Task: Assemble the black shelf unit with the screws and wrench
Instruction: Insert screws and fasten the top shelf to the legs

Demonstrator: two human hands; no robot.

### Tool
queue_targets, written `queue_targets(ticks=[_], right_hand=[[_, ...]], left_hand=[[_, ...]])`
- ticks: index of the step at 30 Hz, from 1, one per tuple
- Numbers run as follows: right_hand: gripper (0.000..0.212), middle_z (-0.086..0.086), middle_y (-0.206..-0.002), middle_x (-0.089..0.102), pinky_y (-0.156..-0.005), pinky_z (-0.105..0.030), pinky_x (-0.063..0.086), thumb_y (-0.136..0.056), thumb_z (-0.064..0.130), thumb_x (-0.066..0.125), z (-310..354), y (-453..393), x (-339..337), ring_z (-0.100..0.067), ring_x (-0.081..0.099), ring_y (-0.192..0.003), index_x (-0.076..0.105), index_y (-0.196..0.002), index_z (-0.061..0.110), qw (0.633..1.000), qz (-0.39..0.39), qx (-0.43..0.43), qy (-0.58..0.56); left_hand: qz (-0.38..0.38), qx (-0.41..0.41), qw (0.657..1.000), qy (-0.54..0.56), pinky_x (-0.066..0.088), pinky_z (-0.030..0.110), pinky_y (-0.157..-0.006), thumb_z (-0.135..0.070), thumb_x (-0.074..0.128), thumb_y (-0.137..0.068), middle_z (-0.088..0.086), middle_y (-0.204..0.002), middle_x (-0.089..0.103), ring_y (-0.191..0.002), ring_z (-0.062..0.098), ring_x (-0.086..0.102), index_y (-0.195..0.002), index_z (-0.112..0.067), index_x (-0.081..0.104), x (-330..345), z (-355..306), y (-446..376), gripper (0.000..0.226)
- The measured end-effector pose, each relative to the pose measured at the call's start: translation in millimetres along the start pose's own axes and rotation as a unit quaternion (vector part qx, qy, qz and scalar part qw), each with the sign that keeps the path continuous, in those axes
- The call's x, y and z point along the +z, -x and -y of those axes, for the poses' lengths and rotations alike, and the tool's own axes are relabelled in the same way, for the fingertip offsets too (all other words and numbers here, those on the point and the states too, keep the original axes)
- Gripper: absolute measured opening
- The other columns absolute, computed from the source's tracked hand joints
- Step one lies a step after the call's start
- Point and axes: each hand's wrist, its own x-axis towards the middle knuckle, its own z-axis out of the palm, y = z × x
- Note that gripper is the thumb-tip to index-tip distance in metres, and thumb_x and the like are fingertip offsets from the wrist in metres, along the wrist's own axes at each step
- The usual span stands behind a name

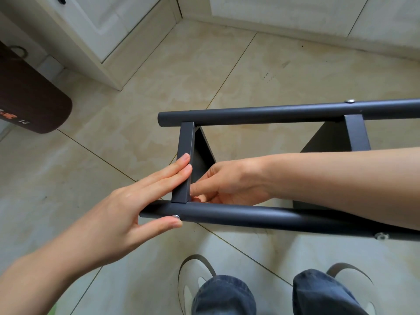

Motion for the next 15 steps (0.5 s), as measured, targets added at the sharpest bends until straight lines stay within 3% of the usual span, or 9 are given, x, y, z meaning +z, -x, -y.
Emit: queue_targets(ticks=[3, 6, 8, 15], right_hand=[[0.030, -0.005, -0.069, 0.060, -0.077, -0.027, 0.049, -0.100, 0.019, 0.056, 2.0, 0.7, -0.1, -0.016, 0.056, -0.073, 0.061, -0.072, 0.008, 1.000, 0.004, 0.005, -0.015], [0.015, -0.005, -0.074, 0.061, -0.067, -0.020, 0.053, -0.100, 0.014, 0.053, 6.1, 3.6, -2.4, -0.012, 0.058, -0.065, 0.062, -0.090, 0.006, 0.999, 0.017, 0.015, -0.037], [0.011, -0.006, -0.076, 0.061, -0.068, -0.021, 0.053, -0.099, 0.012, 0.053, 6.5, 3.0, -2.9, -0.012, 0.058, -0.066, 0.061, -0.094, 0.006, 0.999, 0.017, 0.019, -0.040], [0.025, -0.001, -0.064, 0.056, -0.069, -0.022, 0.049, -0.098, 0.017, 0.055, 1.0, -4.2, -1.2, -0.013, 0.053, -0.065, 0.056, -0.074, 0.011, 0.999, 0.015, 0.033, -0.010]], left_hand=[[-0.001, 0.000, 1.000, 0.011, 0.027, 0.016, -0.113, -0.047, 0.058, -0.090, -0.021, -0.162, 0.025, -0.146, 0.002, 0.031, -0.154, -0.034, 0.034, 1.8, 0.4, 0.4, 0.070], [-0.002, 0.003, 1.000, 0.016, 0.024, 0.015, -0.115, -0.045, 0.059, -0.091, -0.020, -0.162, 0.024, -0.146, 0.003, 0.030, -0.153, -0.029, 0.034, 3.7, 1.0, 0.5, 0.069], [-0.002, 0.003, 1.000, 0.020, 0.023, 0.014, -0.115, -0.045, 0.058, -0.091, -0.019, -0.163, 0.024, -0.147, 0.004, 0.029, -0.153, -0.029, 0.033, 4.3, 1.5, 0.7, 0.069], [-0.003, 0.006, 1.000, 0.027, 0.023, 0.016, -0.116, -0.045, 0.059, -0.091, -0.018, -0.163, 0.024, -0.147, 0.005, 0.030, -0.155, -0.033, 0.033, 5.3, 2.7, 0.9, 0.070]])
